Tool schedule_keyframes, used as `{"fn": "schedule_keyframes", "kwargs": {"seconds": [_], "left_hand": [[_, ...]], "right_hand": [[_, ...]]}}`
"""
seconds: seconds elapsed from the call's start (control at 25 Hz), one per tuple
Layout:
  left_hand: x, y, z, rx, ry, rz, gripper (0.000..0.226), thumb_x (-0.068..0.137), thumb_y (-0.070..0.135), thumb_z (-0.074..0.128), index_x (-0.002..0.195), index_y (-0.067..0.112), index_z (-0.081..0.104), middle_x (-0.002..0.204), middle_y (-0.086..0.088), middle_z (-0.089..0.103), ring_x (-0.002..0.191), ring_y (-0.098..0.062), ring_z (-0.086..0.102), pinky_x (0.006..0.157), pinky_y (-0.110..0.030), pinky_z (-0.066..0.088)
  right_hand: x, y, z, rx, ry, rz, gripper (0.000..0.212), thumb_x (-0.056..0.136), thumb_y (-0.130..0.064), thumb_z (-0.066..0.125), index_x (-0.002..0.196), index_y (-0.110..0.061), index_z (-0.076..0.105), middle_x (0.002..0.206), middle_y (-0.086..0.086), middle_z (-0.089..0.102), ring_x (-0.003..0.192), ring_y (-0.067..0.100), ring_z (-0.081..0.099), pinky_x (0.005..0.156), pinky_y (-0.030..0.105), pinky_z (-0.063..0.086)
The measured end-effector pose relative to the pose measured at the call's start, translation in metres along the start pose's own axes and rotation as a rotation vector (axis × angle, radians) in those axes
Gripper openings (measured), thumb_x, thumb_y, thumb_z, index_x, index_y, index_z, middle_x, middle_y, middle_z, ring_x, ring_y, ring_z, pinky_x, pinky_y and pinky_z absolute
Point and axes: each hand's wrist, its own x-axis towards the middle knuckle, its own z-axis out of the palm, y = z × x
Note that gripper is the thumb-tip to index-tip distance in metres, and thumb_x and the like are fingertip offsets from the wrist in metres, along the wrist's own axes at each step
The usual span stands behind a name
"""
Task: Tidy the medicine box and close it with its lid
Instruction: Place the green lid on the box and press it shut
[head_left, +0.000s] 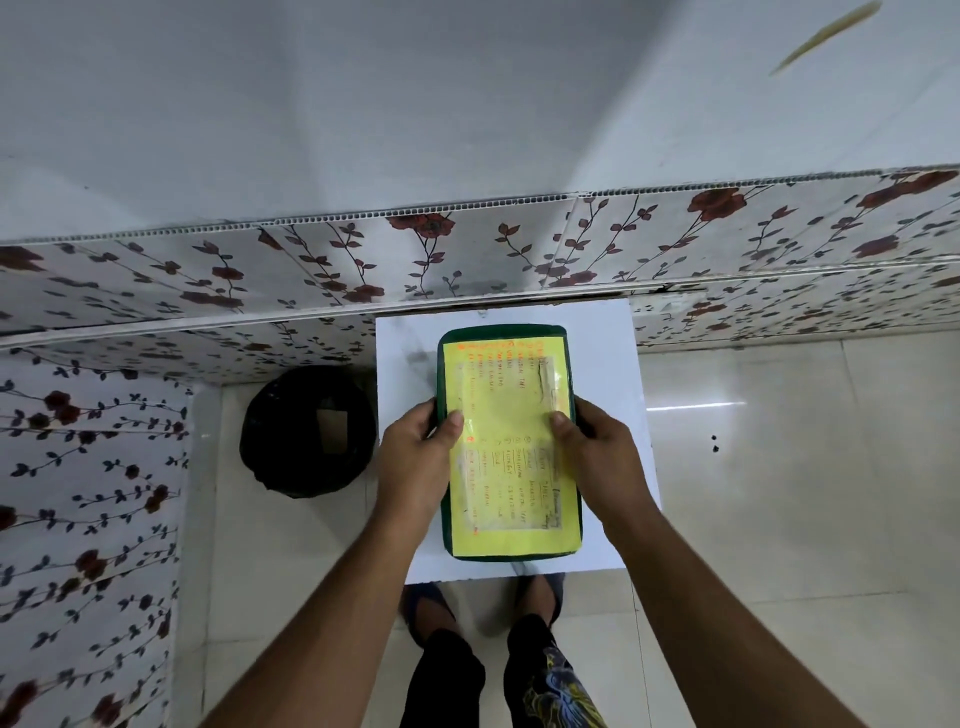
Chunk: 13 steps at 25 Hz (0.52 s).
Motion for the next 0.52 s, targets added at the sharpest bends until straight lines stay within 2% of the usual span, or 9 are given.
{"fn": "schedule_keyframes", "kwargs": {"seconds": [0.12, 0.2, 0.32, 0.4, 0.52], "left_hand": [[0.006, 0.001, 0.008, -0.018, 0.111, -0.013, 0.017, 0.093, 0.015, 0.062, 0.102, 0.021, 0.075, 0.091, 0.008, 0.076, 0.088, -0.016, 0.071, 0.086, -0.045, 0.057], [0.003, 0.001, 0.009, -0.028, 0.120, -0.035, 0.016, 0.092, 0.016, 0.064, 0.101, 0.022, 0.075, 0.091, 0.007, 0.076, 0.088, -0.018, 0.072, 0.086, -0.046, 0.057], [-0.003, 0.003, -0.004, -0.027, 0.009, -0.061, 0.020, 0.092, 0.024, 0.064, 0.110, 0.023, 0.073, 0.098, 0.010, 0.076, 0.094, -0.014, 0.071, 0.090, -0.042, 0.056], [-0.016, 0.003, -0.016, 0.048, -0.107, -0.082, 0.022, 0.090, 0.029, 0.066, 0.112, 0.027, 0.072, 0.104, 0.012, 0.075, 0.099, -0.011, 0.069, 0.092, -0.037, 0.054], [-0.044, -0.010, -0.025, 0.201, -0.269, -0.150, 0.031, 0.083, 0.019, 0.075, 0.112, 0.028, 0.068, 0.110, 0.014, 0.069, 0.103, -0.005, 0.064, 0.090, -0.026, 0.050]], "right_hand": [[0.006, -0.002, 0.000, 0.018, 0.015, 0.041, 0.027, 0.099, -0.027, 0.054, 0.123, -0.025, 0.066, 0.112, -0.005, 0.073, 0.099, 0.020, 0.069, 0.088, 0.048, 0.057], [0.002, -0.001, -0.001, -0.010, 0.011, 0.020, 0.029, 0.099, -0.029, 0.053, 0.125, -0.024, 0.065, 0.113, -0.004, 0.072, 0.099, 0.020, 0.069, 0.089, 0.048, 0.057], [-0.007, 0.001, -0.005, -0.010, -0.050, 0.019, 0.036, 0.098, -0.033, 0.054, 0.133, -0.026, 0.059, 0.120, -0.005, 0.070, 0.102, 0.018, 0.069, 0.089, 0.046, 0.057], [-0.018, 0.011, -0.013, -0.068, -0.111, 0.075, 0.045, 0.094, -0.038, 0.061, 0.135, -0.023, 0.057, 0.128, -0.002, 0.066, 0.107, 0.019, 0.067, 0.093, 0.046, 0.055], [-0.048, 0.028, -0.021, -0.186, -0.233, 0.155, 0.050, 0.086, -0.029, 0.072, 0.133, -0.021, 0.055, 0.127, -0.003, 0.064, 0.104, 0.012, 0.066, 0.089, 0.033, 0.056]]}}
